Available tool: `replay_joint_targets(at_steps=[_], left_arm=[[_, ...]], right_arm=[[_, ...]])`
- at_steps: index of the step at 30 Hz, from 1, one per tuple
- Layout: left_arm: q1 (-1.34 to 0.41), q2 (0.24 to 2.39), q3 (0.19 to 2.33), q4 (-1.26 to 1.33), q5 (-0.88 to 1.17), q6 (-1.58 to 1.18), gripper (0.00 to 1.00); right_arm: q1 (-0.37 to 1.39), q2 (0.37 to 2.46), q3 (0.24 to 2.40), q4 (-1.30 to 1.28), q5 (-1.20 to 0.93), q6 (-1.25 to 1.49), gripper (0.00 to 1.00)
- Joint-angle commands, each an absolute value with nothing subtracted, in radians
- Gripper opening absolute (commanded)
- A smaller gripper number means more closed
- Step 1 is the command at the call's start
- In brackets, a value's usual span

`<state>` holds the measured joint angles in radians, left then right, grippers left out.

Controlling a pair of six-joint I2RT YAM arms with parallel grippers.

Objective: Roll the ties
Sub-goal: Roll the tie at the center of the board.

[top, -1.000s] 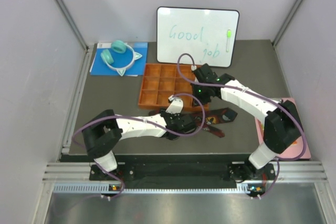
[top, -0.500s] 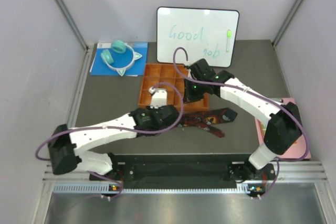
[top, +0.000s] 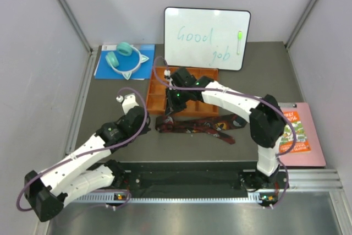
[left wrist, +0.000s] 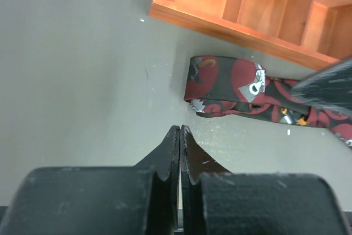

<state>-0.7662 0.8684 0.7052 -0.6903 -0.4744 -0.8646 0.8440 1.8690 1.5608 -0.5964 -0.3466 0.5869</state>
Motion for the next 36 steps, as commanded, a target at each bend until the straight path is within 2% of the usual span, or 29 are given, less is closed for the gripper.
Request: replay_joint_targets(at_steps=[1,10,18,21,22,27,36], left_arm=[[-0.733,0.850,0.677,-0.611,-0.400,-0.839,0.00],[-0.692,0.851,0.629,-0.514,-0.305,-0.827,0.00],[-0.667,0.882,0.614,-0.482,-0.288,-0.834,0.00],[-0.660,0.881,0.607,-0.462,-0.281,-0.838,0.09],[-0.658,0.881,0.601,-0.451,-0.276,-0.838,0.19],[-0.635,0.896,0.586,-0.425,-0.258,-0.851,0.42],[-0.601,0.945,0.522,-0.284,-0.183,-0.861,0.50]], right_arm=[[0.874,1.937,1.635,-0.540,-0.400,0.620,0.00],[0.881,2.029,1.683,-0.549,-0.380,0.594,0.00],[0.879,2.020,1.585,-0.526,-0.344,0.574,0.00],[0.871,2.014,1.554,-0.519,-0.339,0.565,0.00],[0.868,2.013,1.546,-0.514,-0.337,0.561,0.00],[0.859,1.999,1.500,-0.491,-0.334,0.558,0.00],[0.853,1.971,1.442,-0.466,-0.327,0.560,0.00]])
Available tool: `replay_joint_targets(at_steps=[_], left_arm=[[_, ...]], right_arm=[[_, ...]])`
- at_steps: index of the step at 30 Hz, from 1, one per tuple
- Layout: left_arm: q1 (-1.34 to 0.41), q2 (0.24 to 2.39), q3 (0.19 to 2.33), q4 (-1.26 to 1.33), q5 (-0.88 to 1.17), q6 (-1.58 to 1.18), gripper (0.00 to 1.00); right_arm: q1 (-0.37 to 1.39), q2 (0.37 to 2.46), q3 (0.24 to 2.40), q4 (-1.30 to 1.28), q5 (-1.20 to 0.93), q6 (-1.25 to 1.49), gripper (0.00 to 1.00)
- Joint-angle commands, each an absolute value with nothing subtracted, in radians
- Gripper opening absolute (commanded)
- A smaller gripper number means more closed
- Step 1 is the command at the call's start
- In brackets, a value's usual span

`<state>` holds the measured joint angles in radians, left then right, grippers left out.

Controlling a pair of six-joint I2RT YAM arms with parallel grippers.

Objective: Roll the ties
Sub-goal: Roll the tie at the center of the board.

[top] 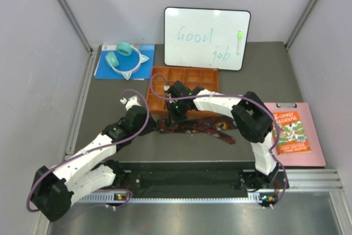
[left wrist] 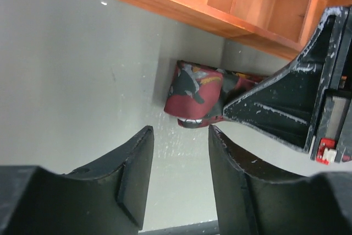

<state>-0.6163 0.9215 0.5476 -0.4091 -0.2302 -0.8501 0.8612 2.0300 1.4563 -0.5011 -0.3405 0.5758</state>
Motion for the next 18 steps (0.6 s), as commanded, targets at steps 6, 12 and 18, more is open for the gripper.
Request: replay_joint_targets(at_steps=[6,12,18], left_arm=[[-0.594,1.020,0.496,-0.174,-0.147,-0.853,0.50],[-0.588,1.104,0.471,-0.071,-0.121,-0.821,0.48],[-0.586,1.180,0.448,0.035,-0.094,-0.799,0.49]], right_arm=[[0.842,1.967,1.437,-0.465,-0.328,0.555,0.00],[0.838,1.967,1.433,-0.463,-0.330,0.557,0.00],[0.836,1.962,1.433,-0.466,-0.330,0.552,0.00]])
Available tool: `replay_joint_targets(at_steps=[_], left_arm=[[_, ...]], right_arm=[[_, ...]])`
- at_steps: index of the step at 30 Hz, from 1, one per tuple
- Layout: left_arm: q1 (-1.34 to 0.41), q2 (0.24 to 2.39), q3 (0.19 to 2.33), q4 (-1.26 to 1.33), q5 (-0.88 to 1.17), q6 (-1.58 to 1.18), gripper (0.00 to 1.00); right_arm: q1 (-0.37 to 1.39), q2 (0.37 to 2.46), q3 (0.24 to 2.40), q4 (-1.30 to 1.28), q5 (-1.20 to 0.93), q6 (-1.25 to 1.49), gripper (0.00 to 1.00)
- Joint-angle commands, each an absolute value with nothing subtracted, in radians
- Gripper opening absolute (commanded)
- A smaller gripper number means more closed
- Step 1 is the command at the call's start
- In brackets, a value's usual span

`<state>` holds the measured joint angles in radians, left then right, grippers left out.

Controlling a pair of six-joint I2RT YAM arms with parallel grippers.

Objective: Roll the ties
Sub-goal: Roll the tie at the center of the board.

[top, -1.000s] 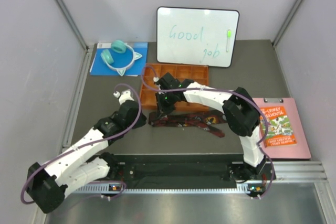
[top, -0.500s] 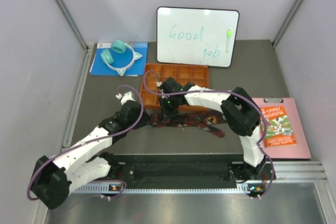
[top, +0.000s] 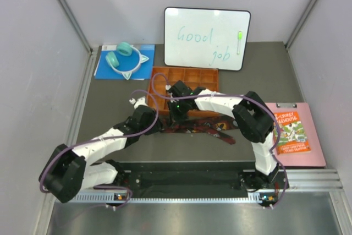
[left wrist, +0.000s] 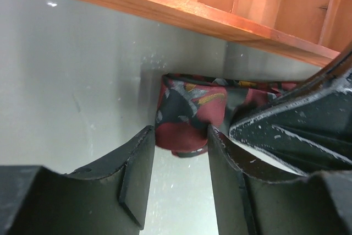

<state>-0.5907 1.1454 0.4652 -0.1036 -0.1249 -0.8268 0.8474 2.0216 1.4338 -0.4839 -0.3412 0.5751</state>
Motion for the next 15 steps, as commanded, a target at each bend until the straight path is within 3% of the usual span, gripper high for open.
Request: replay_joint_targets(at_steps=[1,15], left_arm=[[-0.584,1.184,0.446,0.047,-0.089,-0.796,0.49],[-0.580,1.247,0.426,0.067,-0.049,-0.799,0.52]], right_arm=[[0.836,1.963,1.431,-0.466,-0.330,0.552,0.00],[0.833,1.973,1.434,-0.466,-0.333,0.552,0.00]])
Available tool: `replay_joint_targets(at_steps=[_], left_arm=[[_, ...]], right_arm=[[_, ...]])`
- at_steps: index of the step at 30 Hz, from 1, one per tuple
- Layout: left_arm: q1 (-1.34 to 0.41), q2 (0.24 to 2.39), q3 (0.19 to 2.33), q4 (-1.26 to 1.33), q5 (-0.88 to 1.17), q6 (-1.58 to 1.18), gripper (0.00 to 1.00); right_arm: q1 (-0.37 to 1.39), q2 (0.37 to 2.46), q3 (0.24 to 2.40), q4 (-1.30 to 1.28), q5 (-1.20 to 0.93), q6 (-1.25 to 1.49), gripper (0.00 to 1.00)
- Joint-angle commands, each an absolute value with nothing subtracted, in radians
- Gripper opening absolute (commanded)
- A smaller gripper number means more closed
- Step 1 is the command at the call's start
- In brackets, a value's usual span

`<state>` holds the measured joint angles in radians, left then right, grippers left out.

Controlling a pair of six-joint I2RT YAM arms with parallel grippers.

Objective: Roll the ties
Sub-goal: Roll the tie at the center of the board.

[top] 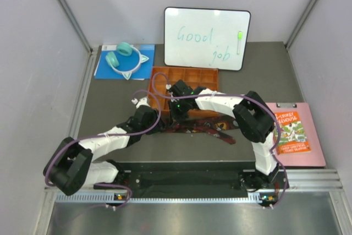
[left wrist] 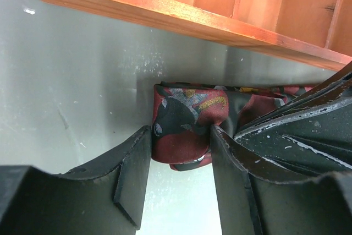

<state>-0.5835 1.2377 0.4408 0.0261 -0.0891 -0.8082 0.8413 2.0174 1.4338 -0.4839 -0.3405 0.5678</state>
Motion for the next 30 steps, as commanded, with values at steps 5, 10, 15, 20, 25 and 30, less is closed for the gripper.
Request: replay_joint_targets(at_steps=[5,10,15,20,25,30], left_arm=[[-0.581,1.256,0.408,0.075,-0.035,-0.816,0.47],[-0.581,1.259,0.405,0.101,-0.023,-0.825,0.37],[-0.583,1.258,0.439,0.071,-0.028,-0.819,0.18],[-0.587,1.240,0.518,-0.089,-0.103,-0.776,0.13],[-0.589,1.189,0.592,-0.274,-0.173,-0.727,0.12],[-0.588,1.131,0.641,-0.400,-0.212,-0.695,0.11]], right_arm=[[0.833,1.977,1.430,-0.465,-0.331,0.551,0.00],[0.833,1.983,1.428,-0.465,-0.331,0.552,0.00],[0.833,1.985,1.430,-0.466,-0.330,0.552,0.00],[0.833,1.985,1.430,-0.469,-0.336,0.552,0.00],[0.844,1.974,1.419,-0.463,-0.345,0.569,0.00],[0.873,1.977,1.420,-0.454,-0.341,0.589,0.00]])
